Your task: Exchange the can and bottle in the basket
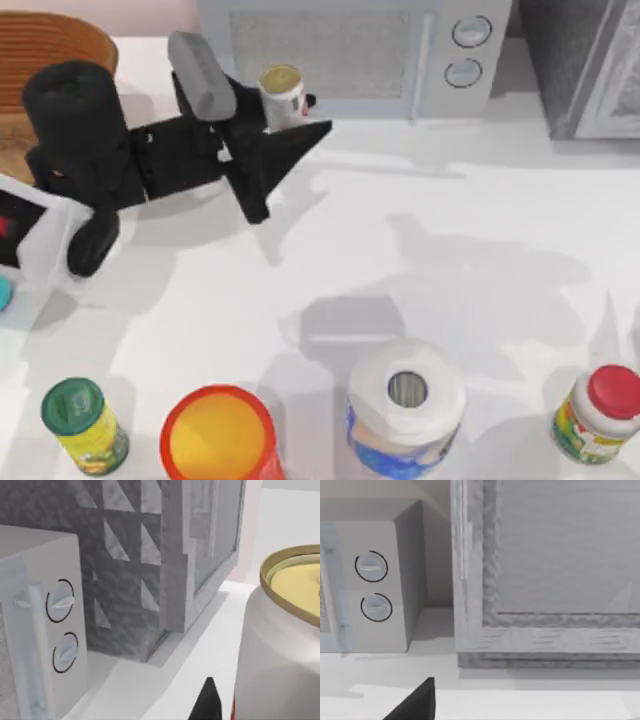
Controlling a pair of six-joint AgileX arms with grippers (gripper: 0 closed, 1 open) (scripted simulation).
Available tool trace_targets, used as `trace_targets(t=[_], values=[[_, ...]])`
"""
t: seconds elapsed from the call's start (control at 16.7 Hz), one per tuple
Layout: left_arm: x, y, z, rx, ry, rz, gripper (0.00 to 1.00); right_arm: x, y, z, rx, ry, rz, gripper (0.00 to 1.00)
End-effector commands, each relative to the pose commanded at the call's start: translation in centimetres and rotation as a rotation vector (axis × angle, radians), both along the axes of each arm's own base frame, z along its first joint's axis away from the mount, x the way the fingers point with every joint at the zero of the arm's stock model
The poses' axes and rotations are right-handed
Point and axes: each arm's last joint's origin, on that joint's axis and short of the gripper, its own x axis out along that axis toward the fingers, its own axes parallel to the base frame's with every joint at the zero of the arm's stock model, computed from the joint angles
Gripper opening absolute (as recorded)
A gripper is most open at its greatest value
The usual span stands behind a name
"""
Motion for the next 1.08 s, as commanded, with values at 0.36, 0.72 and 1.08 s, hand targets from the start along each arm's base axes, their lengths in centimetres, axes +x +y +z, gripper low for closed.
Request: trace_targets(t=[0.36, 0.72, 1.08], values=[[2.7, -4.2, -9.3, -0.002, -0.008, -0.270, 0.00, 0.0, 0.0, 0.0, 0.000, 0.000, 0.000, 1.00], [2.7, -5.6, -14.1, -0.002, -0.013, -0.389, 0.00, 0.0, 0.0, 0.0, 0.000, 0.000, 0.000, 1.00], [2.7, -5.6, -14.2, -0.002, -0.013, -0.390, 0.08, 0.0, 0.0, 0.0, 0.000, 0.000, 0.000, 1.00]])
